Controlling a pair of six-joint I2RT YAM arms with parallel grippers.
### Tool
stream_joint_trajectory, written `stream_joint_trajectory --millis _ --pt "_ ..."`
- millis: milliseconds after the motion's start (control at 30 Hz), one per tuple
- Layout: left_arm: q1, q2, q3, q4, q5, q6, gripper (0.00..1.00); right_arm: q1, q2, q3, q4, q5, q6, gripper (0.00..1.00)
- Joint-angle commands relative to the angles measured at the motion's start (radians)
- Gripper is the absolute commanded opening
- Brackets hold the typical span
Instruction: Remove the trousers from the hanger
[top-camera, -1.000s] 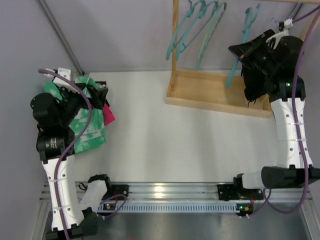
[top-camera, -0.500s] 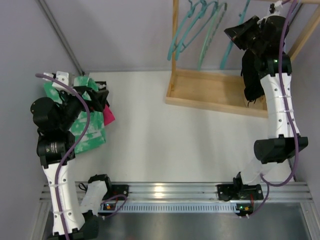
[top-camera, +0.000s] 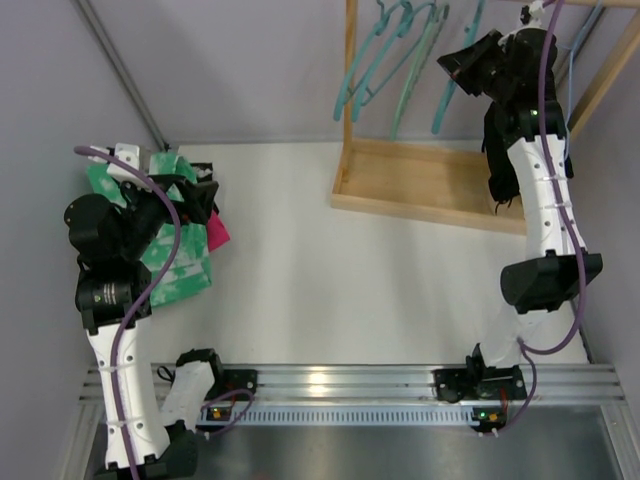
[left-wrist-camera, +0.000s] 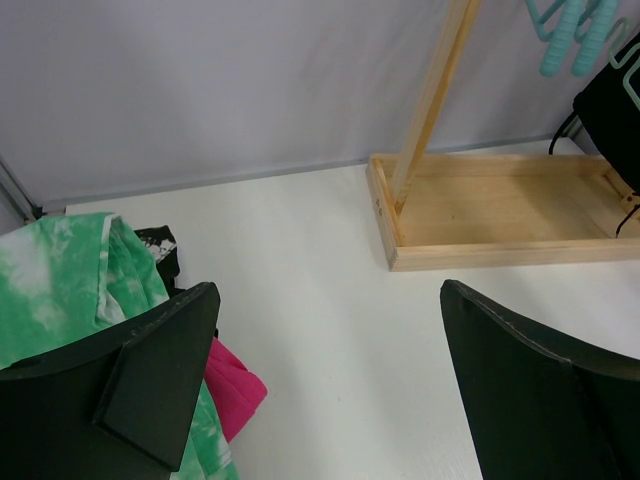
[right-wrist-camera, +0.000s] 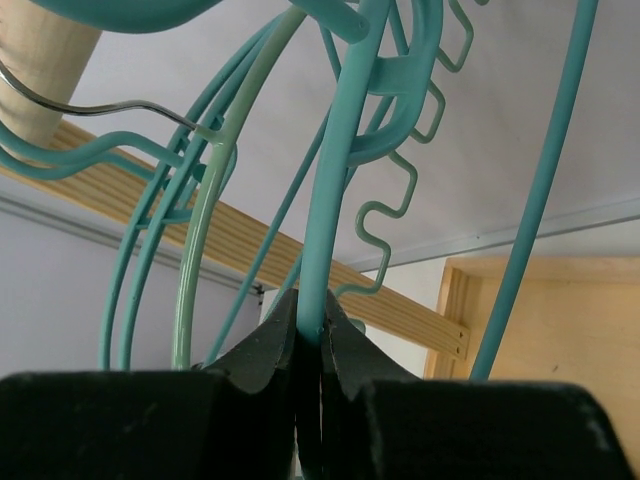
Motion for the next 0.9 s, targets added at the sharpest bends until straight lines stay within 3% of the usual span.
stream_joint_trajectory --millis 0,100,133,267,400,500,533,600,700,867 --pt "0.001 -0.004 -0.002 0.015 -0.001 -0.001 0.98 0.019 -0.005 0.020 0.075 -0.014 -0.042 0.00" --pt "0.001 0.001 -0.005 0.014 0.004 0.005 0.98 0.017 -0.024 -0.009 0.086 -0.029 -0.047 0.08" --pt "0.001 0.007 -0.005 0.014 0.006 0.007 0.98 0.017 -0.032 -0.018 0.089 -0.032 -0.050 0.21" --pt "-0.001 0.039 0.010 0.014 0.042 0.018 0.98 0.017 -0.087 -0.078 0.101 -0.054 -0.058 0.55" --pt "0.001 0.116 0.058 0.014 0.096 0.004 0.98 0.017 -0.185 -0.184 0.110 -0.065 -0.078 0.76" --pt "-0.001 0.194 0.107 0.014 0.171 -0.021 0.98 0.013 -0.268 -0.266 0.127 -0.069 -0.102 0.85" --pt "-0.002 0.220 0.120 0.014 0.182 -0.030 0.98 0.011 -0.293 -0.293 0.140 -0.072 -0.113 0.94" --pt "-0.011 0.278 0.156 0.014 0.191 -0.038 0.98 0.006 -0.362 -0.368 0.146 -0.077 -0.125 1.00" --pt "-0.071 0.338 0.200 0.004 0.129 -0.007 0.98 -0.007 -0.442 -0.449 0.147 -0.094 -0.141 0.99" --pt "-0.323 0.402 0.237 -0.018 -0.072 0.103 0.98 -0.035 -0.573 -0.578 0.132 -0.120 -0.165 0.99"
